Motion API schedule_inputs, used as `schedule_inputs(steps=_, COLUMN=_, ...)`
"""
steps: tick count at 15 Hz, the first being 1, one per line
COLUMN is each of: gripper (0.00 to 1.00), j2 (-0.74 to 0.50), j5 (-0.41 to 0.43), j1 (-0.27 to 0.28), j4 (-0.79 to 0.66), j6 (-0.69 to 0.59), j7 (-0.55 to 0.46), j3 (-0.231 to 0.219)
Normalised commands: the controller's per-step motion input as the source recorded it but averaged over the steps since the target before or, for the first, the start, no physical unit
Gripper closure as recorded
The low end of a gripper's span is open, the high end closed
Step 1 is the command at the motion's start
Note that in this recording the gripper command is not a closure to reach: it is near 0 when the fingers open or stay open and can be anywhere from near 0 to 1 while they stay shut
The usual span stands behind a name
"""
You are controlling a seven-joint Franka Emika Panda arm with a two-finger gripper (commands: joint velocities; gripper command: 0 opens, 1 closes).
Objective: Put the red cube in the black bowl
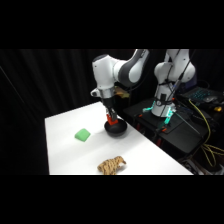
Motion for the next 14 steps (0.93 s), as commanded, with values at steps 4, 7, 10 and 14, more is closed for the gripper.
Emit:
schedule_inputs(steps=4, gripper=1.00, j2=-0.06, j5=0.181, j1=-0.070, j4=-0.22, j6=0.31, j7=-0.23, j3=-0.017)
schedule_inputs(steps=7, gripper=0.00, j2=0.16, j5=0.296, j1=-0.081, j4=-0.04, j6=0.34, j7=-0.30, j3=0.004)
schedule_inputs(steps=10, gripper=0.00, j2=0.11, j5=0.216, j1=-0.086, j4=0.04, j6=0.14, j7=-0.24, j3=0.014)
schedule_inputs(steps=14, gripper=0.00, j2=-0.23, j5=-0.031, j1=-0.034, j4=0.05, j6=-0.19, j7=-0.06, j3=-0.034)
